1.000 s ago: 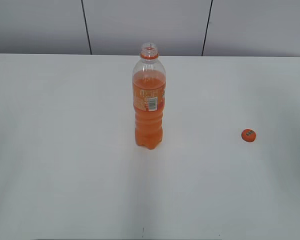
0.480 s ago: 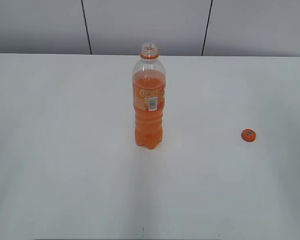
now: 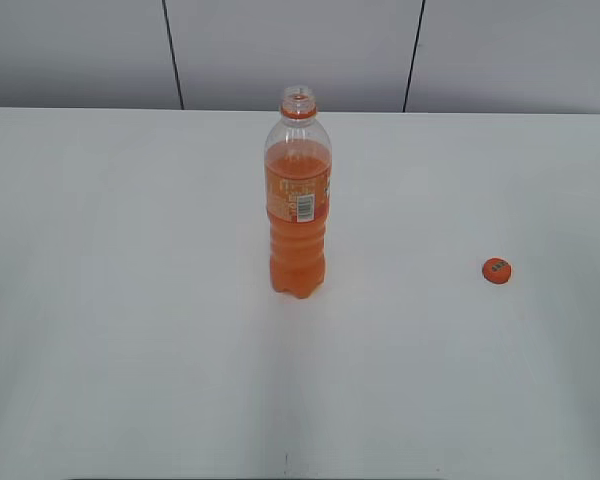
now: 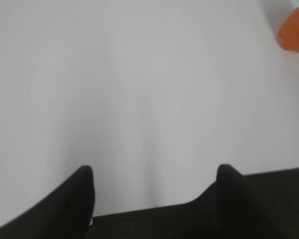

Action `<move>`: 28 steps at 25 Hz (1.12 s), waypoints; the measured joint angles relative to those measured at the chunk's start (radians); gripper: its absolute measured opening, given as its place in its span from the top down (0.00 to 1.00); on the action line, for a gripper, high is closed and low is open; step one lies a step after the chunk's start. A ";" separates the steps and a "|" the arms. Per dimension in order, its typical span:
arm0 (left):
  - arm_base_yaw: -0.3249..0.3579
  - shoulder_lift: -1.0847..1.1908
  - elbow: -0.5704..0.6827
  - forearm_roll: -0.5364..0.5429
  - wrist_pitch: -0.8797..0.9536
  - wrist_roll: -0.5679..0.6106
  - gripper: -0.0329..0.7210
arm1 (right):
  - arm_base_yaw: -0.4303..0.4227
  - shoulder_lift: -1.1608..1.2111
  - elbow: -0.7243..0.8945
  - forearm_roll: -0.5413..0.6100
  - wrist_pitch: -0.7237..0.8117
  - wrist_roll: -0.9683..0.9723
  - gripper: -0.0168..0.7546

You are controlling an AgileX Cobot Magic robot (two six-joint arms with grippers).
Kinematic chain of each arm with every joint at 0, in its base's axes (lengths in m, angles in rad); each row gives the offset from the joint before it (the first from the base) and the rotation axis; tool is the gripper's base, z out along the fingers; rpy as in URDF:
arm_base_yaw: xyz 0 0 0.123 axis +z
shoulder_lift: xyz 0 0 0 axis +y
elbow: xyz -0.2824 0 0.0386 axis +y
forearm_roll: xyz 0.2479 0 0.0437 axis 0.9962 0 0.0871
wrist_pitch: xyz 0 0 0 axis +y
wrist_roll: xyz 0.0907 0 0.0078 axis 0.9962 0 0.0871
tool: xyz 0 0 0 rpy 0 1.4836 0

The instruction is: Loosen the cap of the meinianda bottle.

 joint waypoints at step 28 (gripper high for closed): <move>0.000 -0.304 0.001 -0.001 0.000 0.001 0.34 | 0.000 -0.475 0.235 0.006 0.018 0.014 0.22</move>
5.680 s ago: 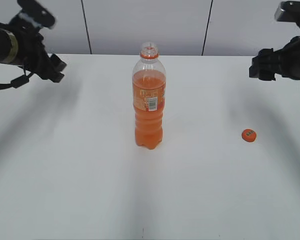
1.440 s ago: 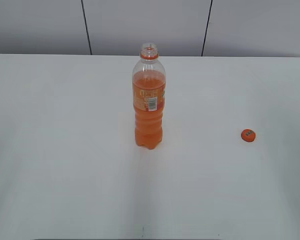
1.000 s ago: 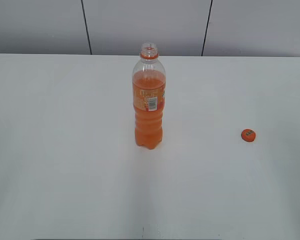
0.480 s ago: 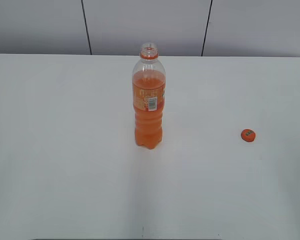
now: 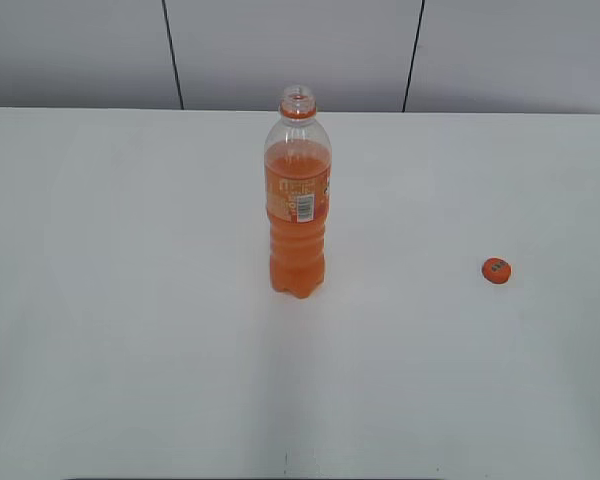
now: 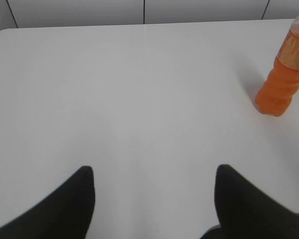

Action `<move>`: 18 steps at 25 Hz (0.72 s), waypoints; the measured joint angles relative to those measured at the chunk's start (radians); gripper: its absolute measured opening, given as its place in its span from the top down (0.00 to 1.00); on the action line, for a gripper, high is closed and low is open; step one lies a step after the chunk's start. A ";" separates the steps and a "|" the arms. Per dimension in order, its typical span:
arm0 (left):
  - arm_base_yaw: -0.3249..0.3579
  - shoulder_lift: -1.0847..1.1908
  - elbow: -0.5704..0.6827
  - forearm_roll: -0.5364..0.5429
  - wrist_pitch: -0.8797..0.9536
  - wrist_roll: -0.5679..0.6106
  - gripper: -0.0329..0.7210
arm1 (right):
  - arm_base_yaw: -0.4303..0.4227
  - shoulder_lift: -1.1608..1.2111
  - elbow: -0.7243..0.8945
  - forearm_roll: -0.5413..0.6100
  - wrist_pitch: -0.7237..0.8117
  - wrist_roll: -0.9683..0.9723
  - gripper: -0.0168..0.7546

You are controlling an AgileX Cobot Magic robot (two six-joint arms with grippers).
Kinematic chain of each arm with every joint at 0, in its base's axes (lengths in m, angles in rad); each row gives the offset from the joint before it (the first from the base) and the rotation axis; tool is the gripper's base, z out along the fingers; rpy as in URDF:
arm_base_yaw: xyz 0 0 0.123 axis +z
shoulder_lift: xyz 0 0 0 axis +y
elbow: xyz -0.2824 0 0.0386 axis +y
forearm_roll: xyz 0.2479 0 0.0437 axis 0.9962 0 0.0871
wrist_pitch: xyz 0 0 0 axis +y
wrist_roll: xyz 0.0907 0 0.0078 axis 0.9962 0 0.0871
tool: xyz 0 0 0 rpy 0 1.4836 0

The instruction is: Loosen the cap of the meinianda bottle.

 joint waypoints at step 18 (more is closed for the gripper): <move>0.000 0.000 0.000 0.000 0.000 0.000 0.34 | 0.000 -0.073 0.041 -0.007 -0.092 0.060 0.22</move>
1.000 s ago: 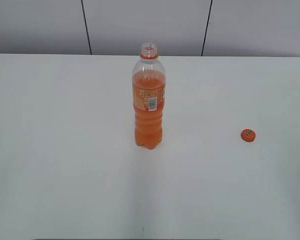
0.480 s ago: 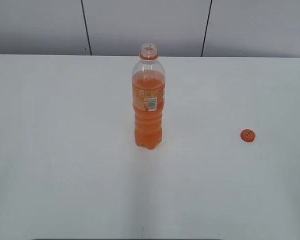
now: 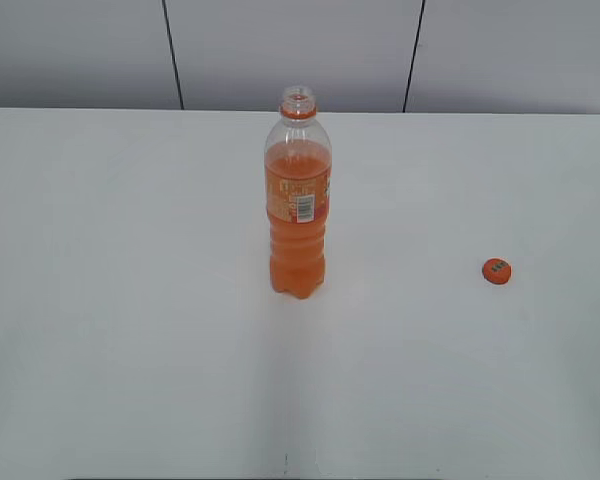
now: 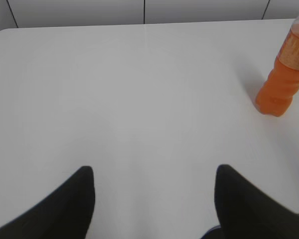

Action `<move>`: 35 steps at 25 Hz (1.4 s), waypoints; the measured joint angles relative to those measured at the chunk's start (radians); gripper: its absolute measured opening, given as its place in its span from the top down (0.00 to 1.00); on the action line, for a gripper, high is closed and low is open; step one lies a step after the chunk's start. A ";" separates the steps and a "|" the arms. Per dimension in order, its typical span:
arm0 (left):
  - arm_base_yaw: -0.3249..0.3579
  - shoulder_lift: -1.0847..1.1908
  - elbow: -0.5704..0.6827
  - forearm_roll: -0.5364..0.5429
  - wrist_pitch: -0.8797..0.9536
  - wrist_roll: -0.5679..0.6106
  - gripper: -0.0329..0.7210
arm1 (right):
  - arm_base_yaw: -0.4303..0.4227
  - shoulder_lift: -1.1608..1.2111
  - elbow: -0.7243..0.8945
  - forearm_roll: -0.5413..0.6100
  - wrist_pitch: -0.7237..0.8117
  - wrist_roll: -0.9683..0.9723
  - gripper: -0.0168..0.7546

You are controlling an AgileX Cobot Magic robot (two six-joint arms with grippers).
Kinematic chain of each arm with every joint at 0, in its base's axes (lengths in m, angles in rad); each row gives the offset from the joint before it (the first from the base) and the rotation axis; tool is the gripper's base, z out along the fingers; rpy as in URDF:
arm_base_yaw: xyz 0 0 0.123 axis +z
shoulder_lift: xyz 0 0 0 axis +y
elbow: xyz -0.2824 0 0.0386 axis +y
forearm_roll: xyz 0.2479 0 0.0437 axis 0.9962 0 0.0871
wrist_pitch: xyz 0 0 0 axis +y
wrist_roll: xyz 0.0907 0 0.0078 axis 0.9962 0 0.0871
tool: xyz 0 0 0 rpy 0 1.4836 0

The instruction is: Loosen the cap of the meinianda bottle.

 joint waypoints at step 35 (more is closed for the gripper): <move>0.141 0.000 0.000 0.000 0.000 0.000 0.39 | -0.088 0.000 0.002 -0.005 -0.001 -0.012 0.22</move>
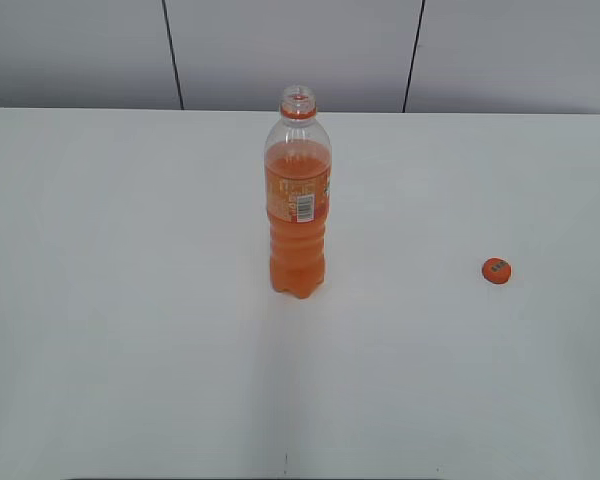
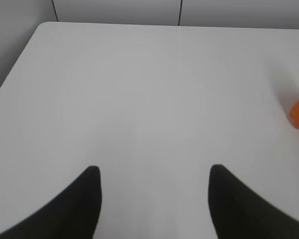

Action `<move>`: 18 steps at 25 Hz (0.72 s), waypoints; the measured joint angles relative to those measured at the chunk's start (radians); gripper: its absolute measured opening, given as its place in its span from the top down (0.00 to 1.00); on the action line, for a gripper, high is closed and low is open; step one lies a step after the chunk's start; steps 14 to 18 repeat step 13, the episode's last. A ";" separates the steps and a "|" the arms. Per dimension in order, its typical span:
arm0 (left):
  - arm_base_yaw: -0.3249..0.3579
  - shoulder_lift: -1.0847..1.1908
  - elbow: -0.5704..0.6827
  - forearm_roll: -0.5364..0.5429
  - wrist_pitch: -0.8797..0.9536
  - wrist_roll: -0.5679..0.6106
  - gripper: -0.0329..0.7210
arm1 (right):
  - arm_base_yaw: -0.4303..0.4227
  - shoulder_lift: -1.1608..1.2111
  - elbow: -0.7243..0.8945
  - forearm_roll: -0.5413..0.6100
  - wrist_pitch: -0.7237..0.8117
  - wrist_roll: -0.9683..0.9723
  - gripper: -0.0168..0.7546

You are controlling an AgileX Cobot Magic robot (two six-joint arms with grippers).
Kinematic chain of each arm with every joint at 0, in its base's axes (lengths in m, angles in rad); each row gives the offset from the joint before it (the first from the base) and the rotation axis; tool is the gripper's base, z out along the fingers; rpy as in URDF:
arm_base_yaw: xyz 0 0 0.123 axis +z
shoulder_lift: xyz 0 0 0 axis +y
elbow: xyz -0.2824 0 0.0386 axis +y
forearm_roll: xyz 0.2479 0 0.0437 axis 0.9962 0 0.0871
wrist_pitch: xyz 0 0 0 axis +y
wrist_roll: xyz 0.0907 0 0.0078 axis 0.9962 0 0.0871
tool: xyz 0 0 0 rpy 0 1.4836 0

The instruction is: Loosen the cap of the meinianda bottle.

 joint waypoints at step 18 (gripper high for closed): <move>0.000 0.000 0.000 0.000 0.000 -0.001 0.39 | 0.000 0.000 0.000 0.000 0.000 0.000 0.22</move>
